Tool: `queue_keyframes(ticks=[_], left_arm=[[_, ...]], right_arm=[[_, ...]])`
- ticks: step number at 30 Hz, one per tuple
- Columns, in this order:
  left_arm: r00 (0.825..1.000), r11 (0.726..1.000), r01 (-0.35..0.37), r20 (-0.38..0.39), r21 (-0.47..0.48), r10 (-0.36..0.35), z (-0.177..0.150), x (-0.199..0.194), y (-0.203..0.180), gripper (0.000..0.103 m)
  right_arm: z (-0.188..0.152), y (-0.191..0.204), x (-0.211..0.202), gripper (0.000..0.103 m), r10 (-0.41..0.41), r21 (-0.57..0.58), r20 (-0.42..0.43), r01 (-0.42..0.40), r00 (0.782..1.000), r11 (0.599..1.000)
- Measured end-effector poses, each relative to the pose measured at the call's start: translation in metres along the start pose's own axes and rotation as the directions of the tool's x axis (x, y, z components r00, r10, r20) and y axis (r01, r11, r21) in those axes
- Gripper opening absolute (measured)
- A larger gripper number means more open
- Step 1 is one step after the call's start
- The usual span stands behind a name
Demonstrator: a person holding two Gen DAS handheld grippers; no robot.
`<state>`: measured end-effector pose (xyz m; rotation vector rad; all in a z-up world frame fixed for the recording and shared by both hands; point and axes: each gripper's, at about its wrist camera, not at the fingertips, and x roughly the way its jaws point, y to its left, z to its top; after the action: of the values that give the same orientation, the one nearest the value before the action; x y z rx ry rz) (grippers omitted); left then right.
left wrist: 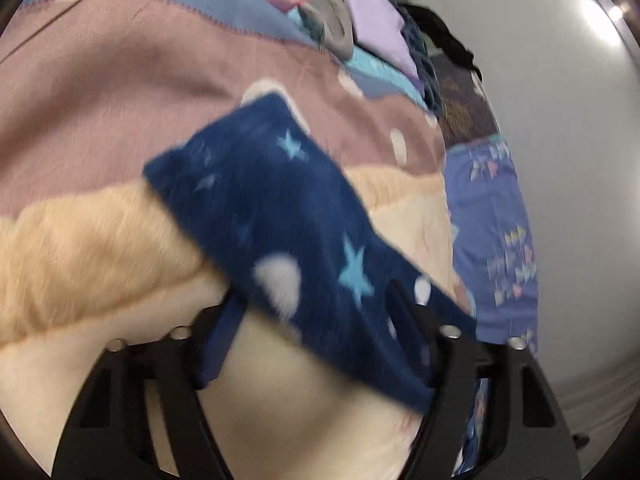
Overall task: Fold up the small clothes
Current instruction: 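Grasp the sleeve cuff with the left gripper and fold it across the body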
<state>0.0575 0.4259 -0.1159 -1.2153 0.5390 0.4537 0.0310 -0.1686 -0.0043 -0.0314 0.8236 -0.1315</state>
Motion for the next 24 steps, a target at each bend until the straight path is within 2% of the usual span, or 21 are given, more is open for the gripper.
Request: queue_keyframes(ticks=[1,2,3,5,6,7,8,10,11,12,13,14,15,17,18,19,21,23,24], left_arm=[[1.000,1.000,0.022,0.006,0.021,-0.022,0.006,0.004,-0.008,0.014],[0.999,0.998,0.038,-0.004,0.054,-0.038,0.007,0.007,-0.022,0.010],[0.999,0.996,0.046,-0.003,0.079,-0.046,0.004,0.005,-0.036,0.010],[0.996,0.979,0.084,0.002,0.187,-0.086,-0.008,-0.003,-0.077,0.009],[0.993,0.949,0.115,-0.001,0.295,-0.120,-0.022,-0.010,-0.114,0.009],[0.989,0.925,0.139,-0.011,0.354,-0.144,-0.034,-0.015,-0.136,0.009],[0.984,0.889,0.173,-0.031,0.423,-0.177,-0.050,-0.022,-0.162,0.009],[0.965,0.781,0.258,-0.105,0.569,-0.242,-0.098,-0.037,-0.221,0.009],[0.951,0.700,0.304,-0.159,0.646,-0.267,-0.133,-0.045,-0.253,0.009],[0.942,0.645,0.330,-0.193,0.690,-0.276,-0.156,-0.050,-0.270,0.009],[0.931,0.577,0.359,-0.233,0.733,-0.282,-0.184,-0.054,-0.290,0.009],[0.916,0.496,0.392,-0.282,0.775,-0.284,-0.219,-0.057,-0.307,0.009],[0.902,0.421,0.425,-0.333,0.802,-0.276,-0.255,-0.059,-0.318,0.010],[0.881,0.311,0.469,-0.410,0.827,-0.238,-0.311,-0.056,-0.330,0.011],[0.882,0.248,0.467,-0.430,0.849,-0.192,-0.346,-0.050,-0.333,0.021],[0.891,0.203,0.451,-0.427,0.869,-0.151,-0.371,-0.044,-0.332,0.034],[0.905,0.118,0.425,-0.421,0.897,-0.062,-0.412,-0.029,-0.325,0.041],[0.908,0.072,0.419,-0.420,0.905,-0.003,-0.425,-0.014,-0.312,0.045],[0.911,0.054,0.411,-0.413,0.910,0.018,-0.421,-0.007,-0.303,0.049]], right_arm=[[0.000,-0.001,0.002,0.101,-0.003,0.004,-0.004,0.003,1.000,1.000],[0.000,-0.002,0.003,0.101,-0.003,0.006,-0.007,0.003,1.000,1.000],[0.000,-0.003,0.005,0.101,-0.002,0.008,-0.008,0.003,1.000,1.000],[0.000,-0.007,0.007,0.101,-0.004,0.010,-0.008,0.005,1.000,1.000],[0.000,-0.009,0.009,0.101,-0.007,0.013,-0.009,0.007,1.000,1.000],[0.000,-0.013,0.011,0.101,-0.008,0.024,-0.010,0.009,1.000,1.000],[0.000,-0.016,0.012,0.101,-0.008,0.035,-0.012,0.008,1.000,0.999],[0.001,-0.023,0.016,0.101,-0.004,0.062,-0.014,0.005,1.000,0.998],[0.001,-0.026,0.017,0.101,-0.004,0.071,-0.015,0.005,1.000,0.997],[0.000,-0.029,0.018,0.101,-0.004,0.078,-0.016,0.006,1.000,0.997],[-0.001,-0.033,0.019,0.101,-0.006,0.088,-0.017,0.007,1.000,0.996],[-0.001,-0.036,0.020,0.101,-0.007,0.094,-0.018,0.009,1.000,0.996],[-0.002,-0.039,0.020,0.101,-0.010,0.101,-0.020,0.012,1.000,0.995],[-0.005,-0.048,0.022,0.101,-0.020,0.119,-0.026,0.023,0.999,0.993],[-0.006,-0.054,0.022,0.101,-0.024,0.131,-0.029,0.028,0.999,0.991],[-0.007,-0.058,0.022,0.101,-0.026,0.139,-0.031,0.030,0.999,0.990],[-0.008,-0.069,0.020,0.101,-0.023,0.162,-0.029,0.027,0.999,0.986],[-0.008,-0.077,0.018,0.101,-0.006,0.173,-0.016,0.008,1.000,0.985],[-0.007,-0.080,0.016,0.101,0.010,0.175,-0.007,-0.009,1.000,0.985]])
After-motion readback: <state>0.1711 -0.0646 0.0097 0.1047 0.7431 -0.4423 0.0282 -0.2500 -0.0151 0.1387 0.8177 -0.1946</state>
